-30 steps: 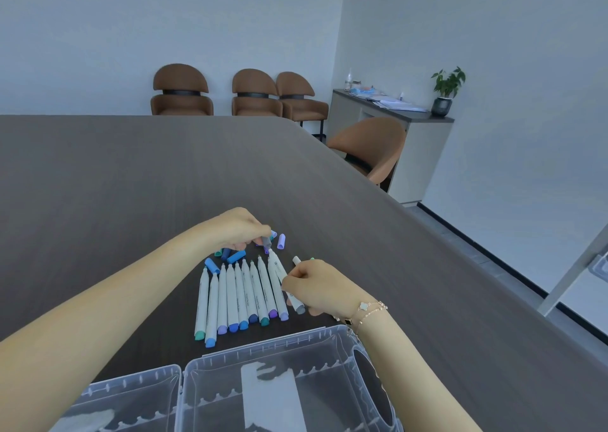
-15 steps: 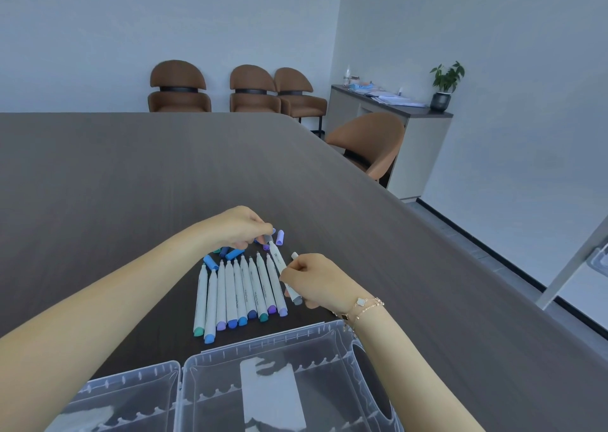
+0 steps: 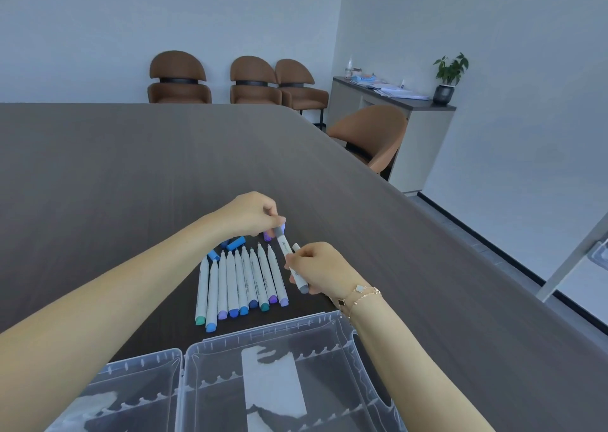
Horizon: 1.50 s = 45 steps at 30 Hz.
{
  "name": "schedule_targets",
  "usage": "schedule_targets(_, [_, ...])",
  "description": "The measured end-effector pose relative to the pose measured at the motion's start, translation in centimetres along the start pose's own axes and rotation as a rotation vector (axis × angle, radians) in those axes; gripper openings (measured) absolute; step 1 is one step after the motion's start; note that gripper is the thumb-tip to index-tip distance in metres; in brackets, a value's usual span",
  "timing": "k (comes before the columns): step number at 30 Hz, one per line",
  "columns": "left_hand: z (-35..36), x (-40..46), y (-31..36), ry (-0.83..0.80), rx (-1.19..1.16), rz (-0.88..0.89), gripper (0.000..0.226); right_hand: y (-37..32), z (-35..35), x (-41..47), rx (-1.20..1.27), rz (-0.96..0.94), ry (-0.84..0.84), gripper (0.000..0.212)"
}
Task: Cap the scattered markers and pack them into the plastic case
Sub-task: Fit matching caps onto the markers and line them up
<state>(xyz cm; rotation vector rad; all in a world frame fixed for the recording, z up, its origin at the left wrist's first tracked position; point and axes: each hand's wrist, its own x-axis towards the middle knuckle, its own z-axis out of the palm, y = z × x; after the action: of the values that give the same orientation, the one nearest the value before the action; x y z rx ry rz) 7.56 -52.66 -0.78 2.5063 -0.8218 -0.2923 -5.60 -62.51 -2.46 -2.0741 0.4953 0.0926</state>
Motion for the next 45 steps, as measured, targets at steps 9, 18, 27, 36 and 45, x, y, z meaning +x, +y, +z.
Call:
schedule_targets(9, [-2.8, 0.6, -0.2, -0.055, 0.039, -0.036, 0.023, 0.5, 0.4, 0.2, -0.111, -0.021, 0.163, 0.018])
schedule_targets(18, [-2.9, 0.2, -5.7, 0.02, 0.027, -0.134, 0.023, 1.0, 1.4, -0.2, -0.569, -0.013, 0.236, 0.037])
schedule_targets(27, [-0.2, 2.8, -3.8, 0.135, -0.004, 0.015, 0.027, 0.3, 2.3, 0.2, -0.529, -0.087, 0.083, 0.026])
schedule_targets(36, [1.8, 4.9, -3.0, 0.113, 0.022, -0.026, 0.023, 0.8, 1.4, 0.2, -0.593, -0.063, 0.124, 0.025])
schedule_targets(45, [1.8, 5.4, -2.8, 0.06, -0.038, 0.01, 0.033, 1.1, 1.2, 0.1, -0.628, -0.078, 0.113, 0.029])
